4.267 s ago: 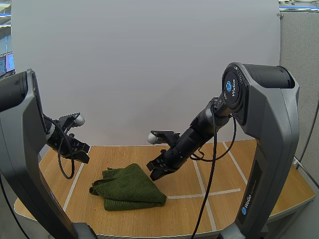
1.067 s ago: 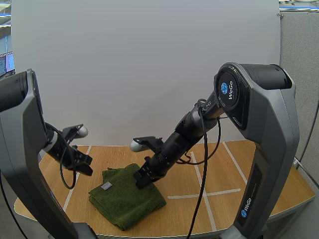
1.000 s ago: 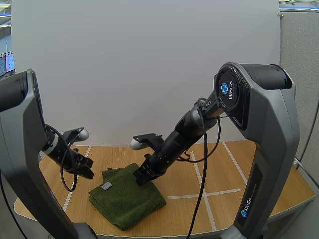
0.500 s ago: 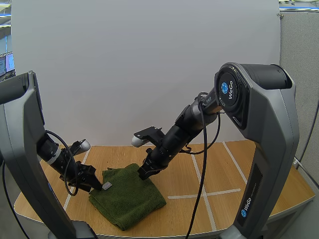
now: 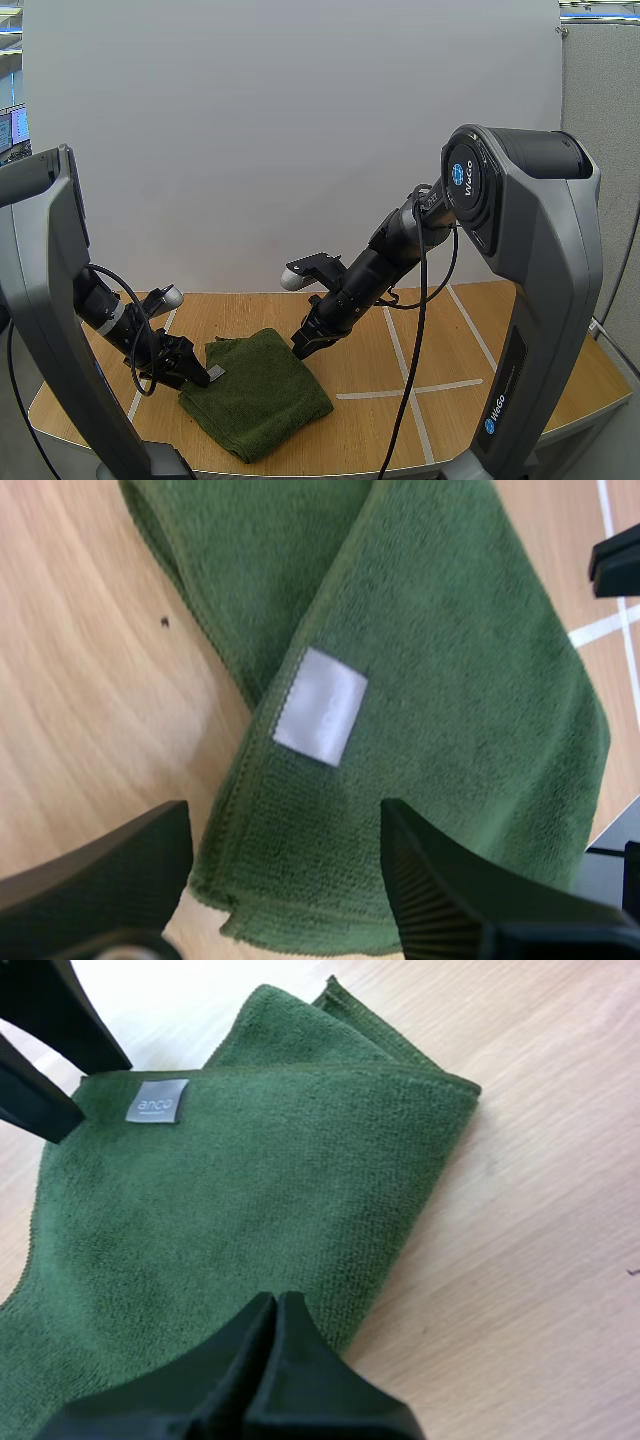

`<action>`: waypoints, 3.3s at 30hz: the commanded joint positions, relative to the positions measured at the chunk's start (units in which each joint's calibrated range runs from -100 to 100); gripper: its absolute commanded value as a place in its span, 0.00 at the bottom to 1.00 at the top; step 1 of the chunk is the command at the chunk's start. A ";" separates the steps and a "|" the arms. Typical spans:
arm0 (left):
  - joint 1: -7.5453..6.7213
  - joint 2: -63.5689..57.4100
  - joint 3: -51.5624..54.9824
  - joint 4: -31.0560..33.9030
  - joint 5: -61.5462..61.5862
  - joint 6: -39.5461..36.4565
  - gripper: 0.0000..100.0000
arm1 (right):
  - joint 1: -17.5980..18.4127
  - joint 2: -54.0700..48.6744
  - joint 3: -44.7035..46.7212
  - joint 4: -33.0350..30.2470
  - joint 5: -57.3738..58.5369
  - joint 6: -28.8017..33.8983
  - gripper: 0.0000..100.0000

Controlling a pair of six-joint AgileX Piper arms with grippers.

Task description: Fold the towel

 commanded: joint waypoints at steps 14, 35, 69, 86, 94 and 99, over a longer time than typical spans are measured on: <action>-0.12 3.18 4.48 -0.70 0.88 5.10 0.88 | -0.27 -0.40 -0.26 -0.12 4.05 -0.92 0.00; -0.12 3.18 -5.58 -7.71 0.88 3.27 0.00 | -0.27 -0.40 -0.26 -0.26 6.16 -0.60 0.00; -10.36 3.18 -24.22 -9.61 0.88 -7.11 0.00 | -0.27 -0.40 4.55 0.68 -0.16 0.34 0.00; -10.36 13.85 -31.40 -9.73 0.88 -4.17 0.00 | -0.27 -0.40 4.55 2.13 1.57 1.96 0.00; -10.36 14.00 -37.18 -9.73 0.88 -4.63 0.00 | -0.27 -0.40 -0.73 5.77 -3.87 1.60 0.00; -10.36 14.54 -37.53 -9.73 0.88 -4.63 0.00 | -0.27 -0.40 -8.04 6.03 -3.87 3.16 0.00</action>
